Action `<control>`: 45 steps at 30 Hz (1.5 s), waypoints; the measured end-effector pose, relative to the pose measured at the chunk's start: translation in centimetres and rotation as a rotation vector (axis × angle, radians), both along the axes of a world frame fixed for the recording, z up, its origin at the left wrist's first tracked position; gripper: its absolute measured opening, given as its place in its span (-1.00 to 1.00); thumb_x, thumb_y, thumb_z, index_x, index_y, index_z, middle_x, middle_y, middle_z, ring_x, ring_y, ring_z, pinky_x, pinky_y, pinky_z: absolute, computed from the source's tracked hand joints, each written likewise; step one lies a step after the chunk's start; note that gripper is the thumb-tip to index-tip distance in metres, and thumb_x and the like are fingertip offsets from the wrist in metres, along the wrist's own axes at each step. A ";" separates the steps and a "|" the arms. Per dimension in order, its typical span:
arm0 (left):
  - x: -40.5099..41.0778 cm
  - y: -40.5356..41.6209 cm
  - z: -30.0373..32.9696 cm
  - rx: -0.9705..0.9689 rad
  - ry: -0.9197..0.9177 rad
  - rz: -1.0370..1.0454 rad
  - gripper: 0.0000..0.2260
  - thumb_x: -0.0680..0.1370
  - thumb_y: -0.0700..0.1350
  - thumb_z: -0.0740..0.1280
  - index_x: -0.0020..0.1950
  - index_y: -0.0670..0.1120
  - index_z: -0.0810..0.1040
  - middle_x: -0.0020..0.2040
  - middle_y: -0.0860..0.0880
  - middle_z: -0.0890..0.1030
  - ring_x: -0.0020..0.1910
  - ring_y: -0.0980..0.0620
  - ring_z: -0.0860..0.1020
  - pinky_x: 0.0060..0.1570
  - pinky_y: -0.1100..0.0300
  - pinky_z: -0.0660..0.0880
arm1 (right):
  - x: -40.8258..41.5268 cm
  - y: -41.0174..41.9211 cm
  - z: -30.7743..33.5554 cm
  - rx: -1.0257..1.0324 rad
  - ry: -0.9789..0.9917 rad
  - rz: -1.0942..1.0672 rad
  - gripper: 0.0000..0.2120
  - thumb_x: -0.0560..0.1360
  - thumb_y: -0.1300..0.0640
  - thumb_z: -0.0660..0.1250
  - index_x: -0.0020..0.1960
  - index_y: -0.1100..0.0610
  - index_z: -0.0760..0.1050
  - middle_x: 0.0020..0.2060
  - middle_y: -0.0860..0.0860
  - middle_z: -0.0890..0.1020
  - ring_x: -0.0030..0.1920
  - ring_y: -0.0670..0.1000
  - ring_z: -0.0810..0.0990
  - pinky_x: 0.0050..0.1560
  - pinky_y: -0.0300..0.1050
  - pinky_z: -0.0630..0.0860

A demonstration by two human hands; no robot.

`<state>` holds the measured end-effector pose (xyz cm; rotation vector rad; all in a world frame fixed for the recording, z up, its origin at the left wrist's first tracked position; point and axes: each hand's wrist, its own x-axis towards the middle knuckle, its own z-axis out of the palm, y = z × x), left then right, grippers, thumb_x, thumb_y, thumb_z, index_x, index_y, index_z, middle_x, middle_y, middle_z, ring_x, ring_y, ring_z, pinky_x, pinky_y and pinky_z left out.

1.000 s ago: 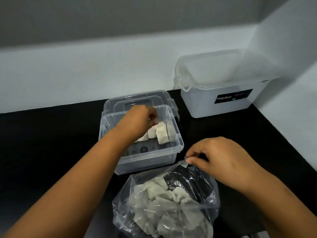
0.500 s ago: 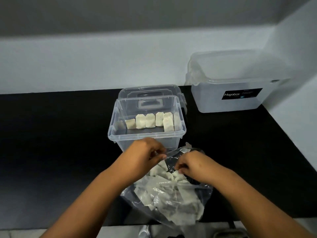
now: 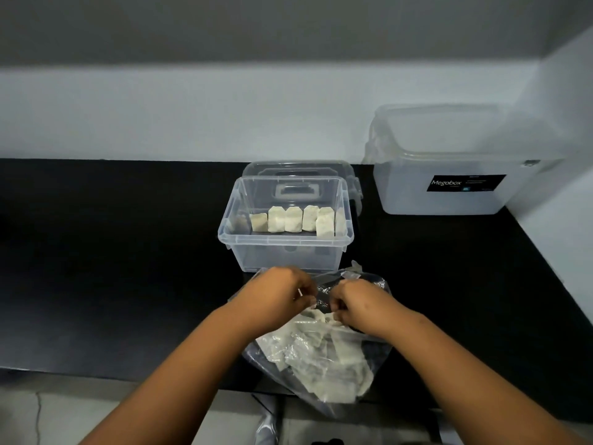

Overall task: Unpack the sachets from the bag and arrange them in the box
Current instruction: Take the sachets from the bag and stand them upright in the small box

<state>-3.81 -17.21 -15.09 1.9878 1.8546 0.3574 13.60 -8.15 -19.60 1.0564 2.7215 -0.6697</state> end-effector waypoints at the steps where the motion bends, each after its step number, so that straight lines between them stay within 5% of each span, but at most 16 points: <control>1: 0.4 0.2 -0.1 -0.002 -0.001 -0.009 -0.88 0.53 -0.02 0.37 0.02 0.04 0.65 -0.01 0.07 0.63 -0.10 0.12 0.58 -0.04 0.12 0.54 | 0.2 0.0 0.2 0.003 0.010 -0.016 -0.91 0.45 0.15 0.37 -0.18 0.00 0.49 -0.20 -0.09 0.53 -0.15 -0.02 0.52 -0.13 -0.10 0.50; 10: 4.0 1.4 -2.6 -0.111 0.006 -0.088 -0.85 0.48 -0.15 0.37 0.01 0.00 0.65 -0.05 0.04 0.68 -0.07 0.07 0.61 -0.05 0.18 0.53 | 3.2 -0.1 2.5 0.085 0.209 -0.226 -0.93 0.47 0.17 0.38 -0.18 0.06 0.52 -0.35 -0.09 0.54 -0.31 -0.09 0.52 -0.20 -0.16 0.48; 22: 5.6 1.6 -5.7 -0.130 0.173 -0.116 -0.81 0.44 0.01 0.41 0.01 0.00 0.56 -0.02 0.00 0.58 -0.02 -0.01 0.51 -0.09 0.18 0.44 | 4.8 -1.1 2.1 0.022 0.307 -0.300 -0.96 0.48 0.16 0.39 -0.13 0.07 0.54 -0.25 -0.04 0.63 -0.22 -0.07 0.60 -0.12 -0.13 0.58; 29: 5.6 1.6 -5.7 -0.250 0.041 -0.066 -0.90 0.45 -0.11 0.39 -0.08 0.02 0.51 -0.12 0.06 0.53 -0.13 0.04 0.51 -0.08 0.14 0.51 | 4.5 -1.4 2.2 0.019 0.316 -0.309 -0.96 0.49 0.16 0.39 -0.13 0.08 0.54 -0.25 -0.05 0.61 -0.23 -0.07 0.59 -0.15 -0.19 0.53; 36: 4.9 1.3 -5.0 -0.257 -0.183 -0.004 -0.81 0.43 -0.09 0.44 -0.17 0.03 0.42 -0.25 0.11 0.46 -0.31 0.12 0.42 -0.28 0.23 0.41 | 4.8 -1.7 3.5 0.030 0.326 -0.305 -0.96 0.50 0.13 0.39 -0.12 0.03 0.53 -0.24 -0.07 0.61 -0.22 -0.11 0.60 -0.11 -0.12 0.59; 45: 1.4 1.7 2.0 -0.153 -0.377 0.051 -0.83 0.41 -0.07 0.51 -0.10 -0.03 0.56 -0.27 0.10 0.52 -0.33 0.19 0.45 -0.29 0.39 0.42 | 3.7 -1.3 9.2 0.057 0.359 -0.267 -0.97 0.49 0.10 0.40 -0.12 0.00 0.57 -0.26 -0.08 0.63 -0.23 -0.12 0.61 -0.11 -0.10 0.60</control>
